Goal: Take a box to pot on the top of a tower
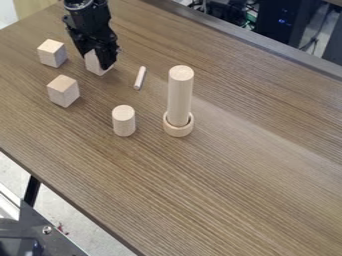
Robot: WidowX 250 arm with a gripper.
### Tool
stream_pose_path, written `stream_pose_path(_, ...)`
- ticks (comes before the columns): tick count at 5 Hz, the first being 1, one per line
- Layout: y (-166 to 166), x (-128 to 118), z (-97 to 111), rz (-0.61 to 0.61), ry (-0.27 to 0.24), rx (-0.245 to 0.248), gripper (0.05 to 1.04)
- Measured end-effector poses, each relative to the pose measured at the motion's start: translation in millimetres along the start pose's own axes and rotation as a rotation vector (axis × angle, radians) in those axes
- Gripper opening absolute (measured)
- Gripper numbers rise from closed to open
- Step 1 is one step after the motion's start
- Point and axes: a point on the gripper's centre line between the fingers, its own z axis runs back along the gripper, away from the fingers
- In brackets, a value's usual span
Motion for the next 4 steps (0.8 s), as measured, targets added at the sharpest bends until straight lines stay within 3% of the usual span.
stream_pose_path(1, 2.9, -4.3, 5.1, 0.048, 0.014, -0.052, 0.576)
stream_pose_path(2, 31.3, -3.1, 26.0, 0.151, -0.016, -0.074, 0.576)
stream_pose_path(4, 58.5, -4.9, 54.0, 0.302, -0.019, -0.051, 0.576)
